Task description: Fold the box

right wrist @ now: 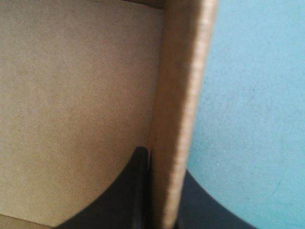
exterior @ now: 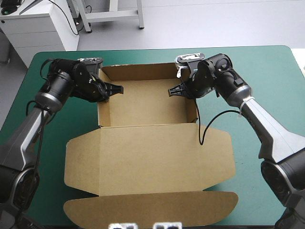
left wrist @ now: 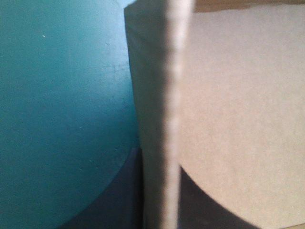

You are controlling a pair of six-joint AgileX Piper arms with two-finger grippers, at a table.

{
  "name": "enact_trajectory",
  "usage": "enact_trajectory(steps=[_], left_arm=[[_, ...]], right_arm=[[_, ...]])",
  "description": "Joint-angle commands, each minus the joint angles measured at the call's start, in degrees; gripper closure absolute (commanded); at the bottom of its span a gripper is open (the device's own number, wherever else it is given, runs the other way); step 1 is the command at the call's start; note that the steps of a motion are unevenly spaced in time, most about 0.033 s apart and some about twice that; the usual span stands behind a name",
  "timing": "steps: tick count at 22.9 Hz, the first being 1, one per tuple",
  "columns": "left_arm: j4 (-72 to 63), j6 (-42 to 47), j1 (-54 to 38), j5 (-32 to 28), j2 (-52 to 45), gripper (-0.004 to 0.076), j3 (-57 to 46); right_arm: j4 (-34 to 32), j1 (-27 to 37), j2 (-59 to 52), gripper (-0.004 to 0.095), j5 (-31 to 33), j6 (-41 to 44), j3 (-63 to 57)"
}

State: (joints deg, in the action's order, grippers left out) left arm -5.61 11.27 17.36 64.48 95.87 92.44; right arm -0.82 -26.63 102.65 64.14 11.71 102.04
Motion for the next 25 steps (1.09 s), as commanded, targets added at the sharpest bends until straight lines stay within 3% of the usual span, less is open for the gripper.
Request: enact_trajectory(steps=[1, 9, 22, 25], left_arm=[[-4.52, 1.54, 3.4, -5.54, 1.23, 0.0732, 2.81], [-4.04, 3.77, 7.43, -2.52, 10.54, 0.0732, 2.81], [-1.58, 2.49, 8.18, -2.41, 12.98, 0.0732, 2.81], [-1.58, 1.33, 8.18, -1.89, 12.98, 0.0728, 2.81]], right_arm=[[2.7, 1.26, -2.46, 0.0909, 3.75, -2.27, -0.42], [6.58, 1.53, -2.08, 0.0909, -5.22, -0.5, -13.34], [4.14, 1.53, 1.6, 0.0905, -6.14, -0.84, -13.34], [1.51, 1.42, 1.6, 0.0847, -3.96, -0.84, -13.34]])
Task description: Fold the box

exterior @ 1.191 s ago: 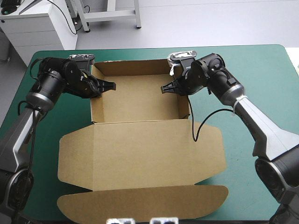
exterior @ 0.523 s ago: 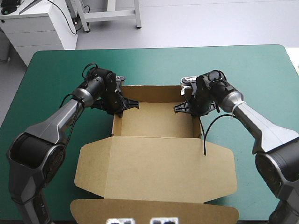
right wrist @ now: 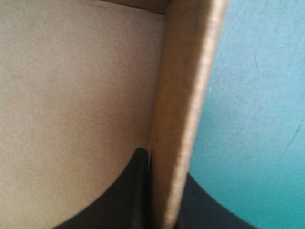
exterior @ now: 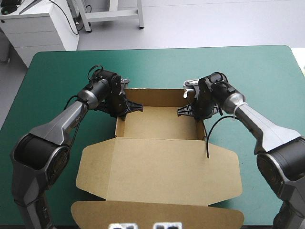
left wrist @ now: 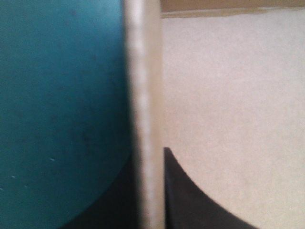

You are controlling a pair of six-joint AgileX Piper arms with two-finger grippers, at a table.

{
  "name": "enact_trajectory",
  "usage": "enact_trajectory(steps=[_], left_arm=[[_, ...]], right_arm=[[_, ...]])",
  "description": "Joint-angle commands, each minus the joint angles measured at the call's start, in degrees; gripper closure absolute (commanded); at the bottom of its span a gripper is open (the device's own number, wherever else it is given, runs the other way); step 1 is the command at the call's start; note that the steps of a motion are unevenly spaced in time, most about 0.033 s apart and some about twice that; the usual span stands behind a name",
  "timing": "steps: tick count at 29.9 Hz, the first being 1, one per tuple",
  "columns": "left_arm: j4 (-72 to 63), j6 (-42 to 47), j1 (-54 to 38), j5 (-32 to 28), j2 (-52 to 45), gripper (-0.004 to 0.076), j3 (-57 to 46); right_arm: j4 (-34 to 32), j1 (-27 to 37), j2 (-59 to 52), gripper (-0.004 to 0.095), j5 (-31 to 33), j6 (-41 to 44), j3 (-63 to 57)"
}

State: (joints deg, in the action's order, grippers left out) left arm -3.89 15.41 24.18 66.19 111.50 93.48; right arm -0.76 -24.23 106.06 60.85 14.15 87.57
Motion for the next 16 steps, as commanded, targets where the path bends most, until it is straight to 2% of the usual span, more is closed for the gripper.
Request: enact_trajectory(steps=[1, 4, 6, 8, 13, 16], left_arm=[[-3.3, -3.7, 1.37, -3.32, -2.66, 0.0722, 1.77], [-3.2, -3.77, 1.37, -2.31, -2.66, 0.0661, 1.77], [-3.08, -3.77, 1.37, -1.81, -2.66, 0.0594, 1.77], [-3.08, -3.77, 1.37, -1.15, -2.66, 0.0496, 1.77], [-3.08, -3.77, 1.26, -0.54, -3.03, 0.0249, 1.77], [-2.83, -3.77, 1.26, 0.77, -3.27, 0.0199, 1.77]], right_arm=[[0.01, -0.98, -1.81, 0.08, 0.36, -3.28, 1.12], [-4.13, -0.98, -1.81, 0.0605, 2.99, -2.52, 1.27], [-5.86, -0.98, -1.81, 0.0481, 4.57, -2.39, 1.72], [-6.79, -0.98, -1.81, 0.0413, 5.84, -2.18, 3.01], [-7.5, -0.98, -1.81, 0.0395, 10.09, -0.39, 7.2], [-7.28, -0.98, -2.16, 0.0396, 10.82, -0.22, 8.61]])
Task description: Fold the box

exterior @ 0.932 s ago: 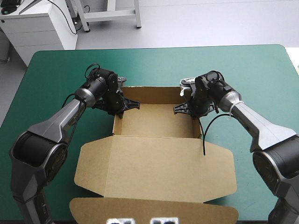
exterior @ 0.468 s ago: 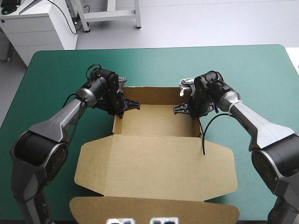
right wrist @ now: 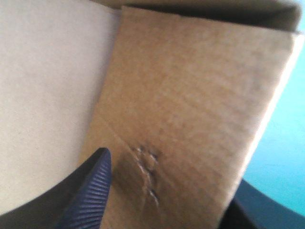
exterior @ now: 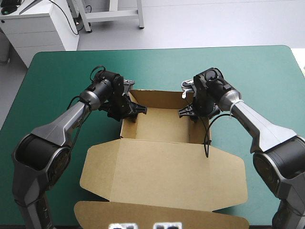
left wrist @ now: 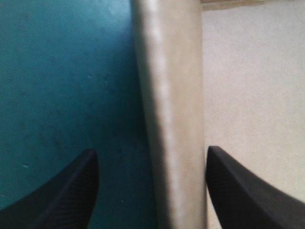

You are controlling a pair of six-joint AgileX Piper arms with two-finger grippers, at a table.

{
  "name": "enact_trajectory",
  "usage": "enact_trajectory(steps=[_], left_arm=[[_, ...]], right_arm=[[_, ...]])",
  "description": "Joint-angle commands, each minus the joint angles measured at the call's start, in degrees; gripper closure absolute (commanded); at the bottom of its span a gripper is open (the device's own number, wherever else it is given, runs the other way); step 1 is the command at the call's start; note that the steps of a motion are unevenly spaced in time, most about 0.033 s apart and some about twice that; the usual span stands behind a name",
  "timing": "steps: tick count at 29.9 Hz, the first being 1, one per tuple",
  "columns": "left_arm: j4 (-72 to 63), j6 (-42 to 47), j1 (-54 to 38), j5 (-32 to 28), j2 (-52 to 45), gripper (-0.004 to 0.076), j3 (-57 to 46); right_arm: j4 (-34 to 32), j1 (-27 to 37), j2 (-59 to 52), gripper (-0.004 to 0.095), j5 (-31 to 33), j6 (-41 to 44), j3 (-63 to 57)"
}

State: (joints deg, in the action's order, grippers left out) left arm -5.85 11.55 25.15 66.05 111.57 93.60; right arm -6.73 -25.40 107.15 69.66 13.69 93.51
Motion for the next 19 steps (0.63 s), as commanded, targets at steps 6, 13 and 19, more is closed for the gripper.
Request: enact_trajectory(steps=[6, 13, 19], left_arm=[[1.94, 0.09, 0.29, 1.94, -5.04, 0.0199, 2.06], [2.62, 0.09, 0.29, 4.0, -6.73, 0.0206, 8.87], [2.21, 0.09, 0.29, 7.64, -7.2, 0.0209, 15.57]], right_arm=[[-3.0, 0.19, -5.13, 0.0396, 2.01, 0.66, 3.85], [-4.49, 0.19, -8.39, 0.0396, 2.01, 0.66, 4.38], [-4.07, 0.19, -12.57, 0.0396, 2.01, 0.66, 4.42]])
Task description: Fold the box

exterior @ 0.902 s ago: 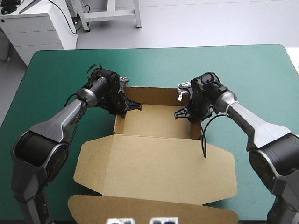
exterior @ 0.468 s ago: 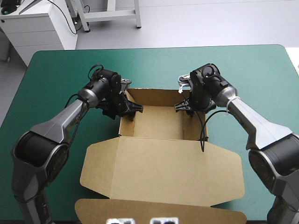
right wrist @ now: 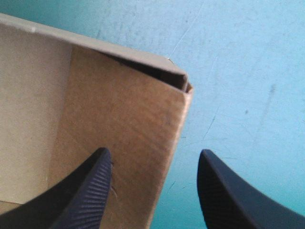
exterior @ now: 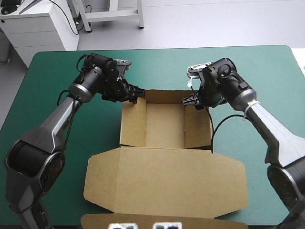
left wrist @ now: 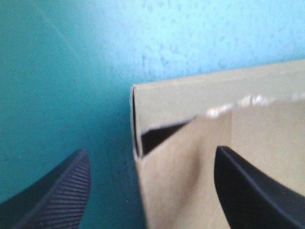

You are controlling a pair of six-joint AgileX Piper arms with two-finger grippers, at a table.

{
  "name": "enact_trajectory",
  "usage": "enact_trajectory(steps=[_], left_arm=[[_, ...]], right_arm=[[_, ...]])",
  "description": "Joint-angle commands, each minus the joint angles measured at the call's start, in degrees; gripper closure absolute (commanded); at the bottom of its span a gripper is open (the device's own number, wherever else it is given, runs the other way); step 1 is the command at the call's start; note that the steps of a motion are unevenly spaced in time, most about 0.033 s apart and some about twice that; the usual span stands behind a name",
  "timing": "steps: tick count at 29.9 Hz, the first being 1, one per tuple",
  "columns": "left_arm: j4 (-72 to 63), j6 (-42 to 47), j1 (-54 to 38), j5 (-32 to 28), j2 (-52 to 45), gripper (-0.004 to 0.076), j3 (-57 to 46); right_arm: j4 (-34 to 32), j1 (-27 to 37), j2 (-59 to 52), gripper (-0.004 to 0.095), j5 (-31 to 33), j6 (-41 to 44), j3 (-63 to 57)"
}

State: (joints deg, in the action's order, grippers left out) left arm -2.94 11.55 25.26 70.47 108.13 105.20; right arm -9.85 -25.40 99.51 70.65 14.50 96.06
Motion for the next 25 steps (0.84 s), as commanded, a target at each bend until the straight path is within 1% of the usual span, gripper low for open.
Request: enact_trajectory(steps=[1, 5, 7, 11, 13, 16, 19, 20, 21, 24, 25], left_arm=[[-1.78, 0.09, 0.19, 3.22, -4.23, 0.0212, 4.62], [-4.38, -0.2, 0.19, 3.22, -6.51, 0.0213, 7.07], [-4.54, -2.63, 0.19, 3.22, -8.44, 0.0213, 7.33], [-4.43, -4.07, 0.19, 3.22, -13.51, 0.0215, 7.33], [-4.43, -4.64, 0.19, 3.22, -16.42, 0.0232, 7.33], [-5.22, -4.64, 0.19, 3.22, -20.65, 0.0288, 7.33], [-5.48, -7.67, 0.19, 3.22, -24.88, 0.0393, 6.4], [-5.09, -8.4, 0.19, 3.22, -26.35, 0.0447, 5.67], [-4.84, -9.1, 0.19, 3.22, -27.86, 0.051, 4.64], [-4.17, -11.55, 0.19, 3.22, -32.35, 0.0731, 0.65], [-4.17, -12.52, 0.19, 3.09, -33.6, 0.0729, -1.15]], right_arm=[[-0.86, 0.19, -5.76, 0.0396, 1.02, -0.16, 1.86], [-0.72, 0.19, -9.22, 0.0396, 1.02, 0.43, 1.86], [-0.53, 0.19, -11.48, 0.0396, 1.02, 1.49, 1.86], [2.55, 0.19, -15.99, 0.0396, 1.02, 2.21, 1.86], [5.13, 0.19, -18.19, 0.0396, 1.02, 2.32, 1.86], [7.38, 0.19, -20.72, 0.0396, 1.02, 2.32, 1.61], [7.79, 0.19, -22.1, 0.0397, 1.02, 2.32, 1.48], [7.68, 0.19, -22.21, 0.0396, 1.02, 2.32, 0.89], [7.68, 0.19, -22.34, 0.0396, 1.02, 2.32, -0.03], [7.4, 0.19, -22.34, 0.0396, 1.02, 2.32, -4.01], [7.42, 0.19, -22.24, 0.0396, 0.43, 2.32, -5.53]])
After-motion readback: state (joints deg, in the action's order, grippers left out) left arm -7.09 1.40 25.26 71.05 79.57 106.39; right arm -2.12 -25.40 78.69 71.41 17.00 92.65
